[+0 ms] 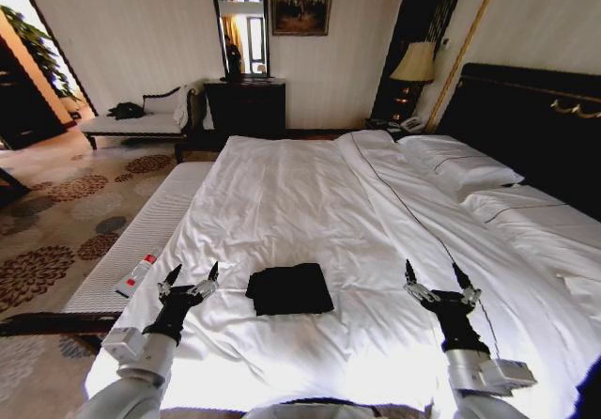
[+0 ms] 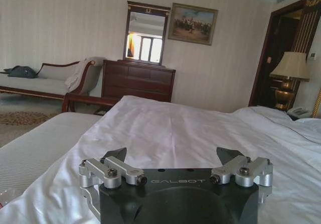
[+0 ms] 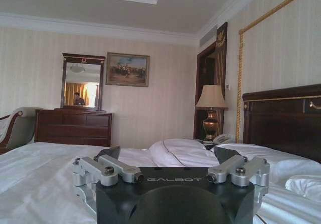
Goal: Fold the clothes on the bed.
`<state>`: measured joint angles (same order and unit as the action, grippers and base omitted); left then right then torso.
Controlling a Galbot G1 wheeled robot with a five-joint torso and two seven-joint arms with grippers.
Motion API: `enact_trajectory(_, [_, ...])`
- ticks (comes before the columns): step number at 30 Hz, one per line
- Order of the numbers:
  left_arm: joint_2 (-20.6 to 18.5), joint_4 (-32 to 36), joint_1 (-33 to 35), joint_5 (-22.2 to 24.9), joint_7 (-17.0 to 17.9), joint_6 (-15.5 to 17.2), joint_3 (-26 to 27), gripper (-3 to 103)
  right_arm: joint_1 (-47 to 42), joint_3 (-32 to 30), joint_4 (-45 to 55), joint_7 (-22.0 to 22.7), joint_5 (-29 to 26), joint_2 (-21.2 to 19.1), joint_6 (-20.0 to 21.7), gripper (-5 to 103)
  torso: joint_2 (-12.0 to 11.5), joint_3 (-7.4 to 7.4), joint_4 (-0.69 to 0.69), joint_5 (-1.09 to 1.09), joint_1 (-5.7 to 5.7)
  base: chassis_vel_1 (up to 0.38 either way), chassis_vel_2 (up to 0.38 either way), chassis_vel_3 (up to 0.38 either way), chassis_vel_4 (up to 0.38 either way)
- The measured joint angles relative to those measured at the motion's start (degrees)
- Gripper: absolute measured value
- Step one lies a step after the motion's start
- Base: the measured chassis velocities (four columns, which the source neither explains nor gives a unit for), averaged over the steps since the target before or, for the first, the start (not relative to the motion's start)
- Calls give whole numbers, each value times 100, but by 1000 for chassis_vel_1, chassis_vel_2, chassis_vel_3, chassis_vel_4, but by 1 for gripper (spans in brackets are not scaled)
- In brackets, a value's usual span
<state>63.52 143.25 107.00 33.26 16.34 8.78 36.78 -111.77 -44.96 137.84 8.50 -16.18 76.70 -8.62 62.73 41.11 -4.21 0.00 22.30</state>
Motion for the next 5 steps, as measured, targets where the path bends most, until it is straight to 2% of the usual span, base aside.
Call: enact_trajectory(5, [0,0,0,0,0,0,0,100,0,1,-2,1,-1,0,0,100,0,0,0,0,0,0,0,0,0])
